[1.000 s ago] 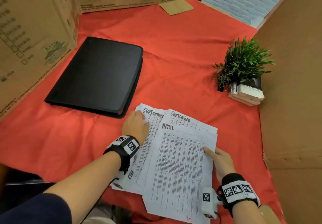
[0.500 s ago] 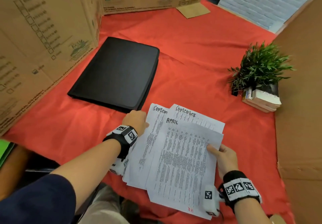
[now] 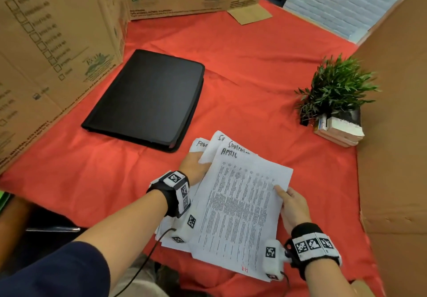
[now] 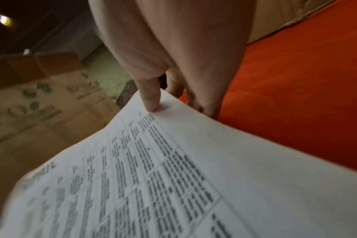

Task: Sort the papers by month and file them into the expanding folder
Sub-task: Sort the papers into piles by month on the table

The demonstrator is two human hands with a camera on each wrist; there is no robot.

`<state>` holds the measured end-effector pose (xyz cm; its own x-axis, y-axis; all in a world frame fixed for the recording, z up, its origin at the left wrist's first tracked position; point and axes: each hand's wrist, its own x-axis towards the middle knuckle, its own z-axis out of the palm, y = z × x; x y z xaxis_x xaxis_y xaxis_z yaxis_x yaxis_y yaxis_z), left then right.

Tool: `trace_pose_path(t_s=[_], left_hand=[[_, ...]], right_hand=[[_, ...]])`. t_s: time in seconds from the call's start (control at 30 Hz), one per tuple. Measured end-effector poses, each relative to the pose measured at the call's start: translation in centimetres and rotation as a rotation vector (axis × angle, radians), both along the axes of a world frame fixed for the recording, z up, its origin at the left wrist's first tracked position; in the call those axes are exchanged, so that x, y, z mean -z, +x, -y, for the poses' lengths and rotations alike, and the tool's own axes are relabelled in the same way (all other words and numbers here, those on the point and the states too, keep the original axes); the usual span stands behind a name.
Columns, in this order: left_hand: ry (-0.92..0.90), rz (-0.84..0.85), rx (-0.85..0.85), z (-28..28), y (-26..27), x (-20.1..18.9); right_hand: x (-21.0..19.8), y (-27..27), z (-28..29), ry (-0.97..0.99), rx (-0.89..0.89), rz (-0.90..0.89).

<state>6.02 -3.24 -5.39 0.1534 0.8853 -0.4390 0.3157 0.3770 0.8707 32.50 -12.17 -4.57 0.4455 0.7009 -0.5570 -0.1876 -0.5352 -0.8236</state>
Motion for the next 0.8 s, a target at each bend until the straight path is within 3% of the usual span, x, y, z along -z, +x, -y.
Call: trace_pose_path(t_s=[0.13, 0.27, 0.37, 0.47, 0.57, 0.67, 0.8], left_hand=[[-0.008, 0.019, -0.031, -0.4, 1.0, -0.1], [0.054, -0.065, 0.199, 0.1, 3.0, 0.2], [0.084, -0.157, 0.359, 0.6, 5.9, 0.2], [0.053, -0.121, 0.329, 0.9, 9.4, 0.0], [0.029, -0.135, 0.351, 0.6, 12.7, 0.2], [0.071, -0.204, 0.46, 0.2, 14.8, 0.5], [0.146, -0.357, 0.606, -0.3, 14.9, 0.8]], right_hand=[[-0.7, 2.8, 0.9, 0.032, 0.136, 0.01], [-0.5, 4.1, 2.2, -0.079, 0.178, 0.077], [-1.0, 5.3, 2.7, -0.078, 0.347, 0.325], [-4.1, 6.9, 2.9, 0.001, 0.492, 0.649], [-8.0, 8.8, 3.4, 0.106, 0.499, 0.797], [-9.9, 10.0, 4.2, 0.08, 0.414, 0.774], [-8.3, 9.1, 5.0, -0.017, 0.268, 0.515]])
